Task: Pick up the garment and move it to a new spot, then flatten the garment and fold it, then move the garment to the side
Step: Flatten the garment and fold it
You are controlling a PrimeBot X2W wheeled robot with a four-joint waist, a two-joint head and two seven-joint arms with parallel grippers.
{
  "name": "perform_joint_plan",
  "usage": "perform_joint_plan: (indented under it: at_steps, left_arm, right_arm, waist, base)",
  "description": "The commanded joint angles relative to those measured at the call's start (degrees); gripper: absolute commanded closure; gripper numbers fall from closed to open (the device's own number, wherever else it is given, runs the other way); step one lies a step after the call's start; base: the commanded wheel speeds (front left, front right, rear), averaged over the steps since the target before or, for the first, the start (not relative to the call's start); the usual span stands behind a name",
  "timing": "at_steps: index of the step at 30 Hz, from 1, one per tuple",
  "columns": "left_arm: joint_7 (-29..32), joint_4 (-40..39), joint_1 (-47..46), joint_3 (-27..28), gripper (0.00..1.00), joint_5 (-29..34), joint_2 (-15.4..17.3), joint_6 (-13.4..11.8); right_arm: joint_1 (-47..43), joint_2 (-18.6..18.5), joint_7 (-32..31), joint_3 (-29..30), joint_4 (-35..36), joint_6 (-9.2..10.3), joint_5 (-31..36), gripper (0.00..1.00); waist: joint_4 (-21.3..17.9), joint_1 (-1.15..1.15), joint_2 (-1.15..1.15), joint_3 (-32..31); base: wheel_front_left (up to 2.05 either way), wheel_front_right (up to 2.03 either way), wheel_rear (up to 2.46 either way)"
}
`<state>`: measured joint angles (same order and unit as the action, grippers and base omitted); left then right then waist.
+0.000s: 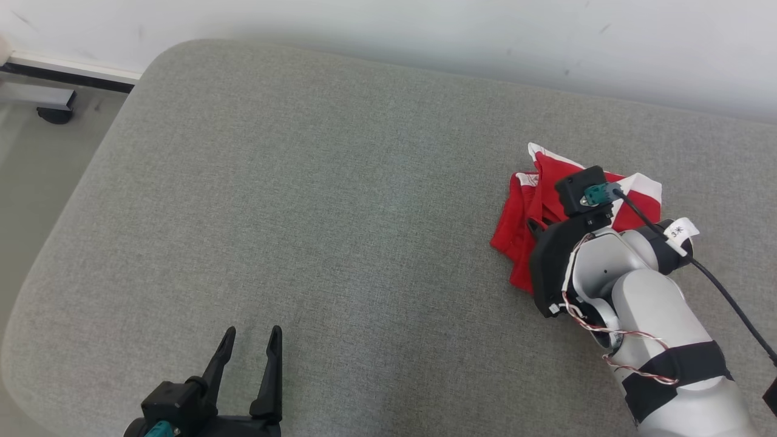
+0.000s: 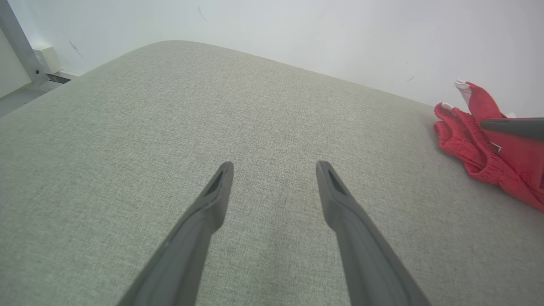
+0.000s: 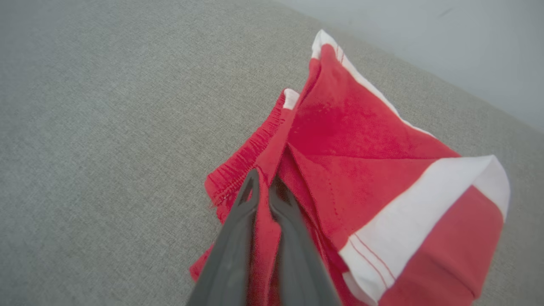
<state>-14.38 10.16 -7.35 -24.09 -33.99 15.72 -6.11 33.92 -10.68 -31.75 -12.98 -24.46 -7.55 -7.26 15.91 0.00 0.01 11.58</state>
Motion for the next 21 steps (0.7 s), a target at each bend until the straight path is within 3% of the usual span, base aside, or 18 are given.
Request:
perform_joint_plan:
  at_steps: [1, 5, 8, 15, 16, 17, 20, 21]
  left_arm:
    - [-0.4, 0.2, 0.0, 0.0, 0.0, -0.1, -0.2, -0.1]
    - [-0.4, 0.2, 0.1, 0.0, 0.0, 0.0, -0.1, -0.2]
    - [-0.4, 0.2, 0.6, 0.2, 0.0, -0.1, 0.1, -0.3]
    - [-0.6, -0.2, 0.9, 0.3, 0.0, 0.2, 0.2, -0.3]
    - [-0.6, -0.3, 0.8, 0.2, 0.0, 0.3, 0.1, -0.2]
    - [-0.6, -0.4, 0.7, 0.1, 0.0, 0.3, 0.1, -0.1]
    - [-0.7, -0.6, 0.3, 0.2, 0.0, 0.3, 0.0, -0.2]
    - [-0.7, -0.6, 0.2, 0.1, 0.0, 0.4, 0.0, -0.2]
  right_arm:
    - [0.2, 0.6, 0.3, 0.2, 0.5, 0.14, -1.2, 0.0]
    - [-0.5, 1.5, 0.9, 1.5, 4.2, 0.14, -6.7, 0.0]
    - [-1.1, 0.2, 1.5, 3.9, 8.9, 0.14, -9.2, 0.0]
    - [-7.6, -4.2, 2.2, 14.5, 13.9, 0.14, -2.0, 0.0]
    - [-9.0, -4.5, 2.1, 15.8, 13.8, 0.14, -0.8, 0.2]
    - [-10.3, -4.4, 2.0, 16.8, 13.7, 0.14, -0.1, 0.55]
    - [-13.1, -2.9, 2.0, 18.4, 13.3, 0.14, 1.2, 0.99]
    - [-13.7, -2.5, 2.1, 18.6, 13.1, 0.14, 1.4, 1.0]
  waist:
    - [0.0, 0.0, -0.01, -0.1]
    - [-0.1, 0.0, -0.01, -0.5]
    - [-0.4, 0.0, -0.01, -1.0]
    - [-0.3, 0.0, -0.01, -1.4]
    - [-0.2, 0.0, -0.01, -1.3]
    - [0.0, 0.0, -0.01, -1.1]
    - [0.1, 0.0, -0.01, -0.1]
    - [0.2, 0.0, -0.01, 0.2]
  base:
    - [0.0, 0.0, 0.0]
    - [0.0, 0.0, 0.0]
    - [0.0, 0.0, 0.0]
    - [0.0, 0.0, 0.0]
    - [0.0, 0.0, 0.0]
    - [0.0, 0.0, 0.0]
    - [0.0, 0.0, 0.0]
    - [0.0, 0.0, 0.0]
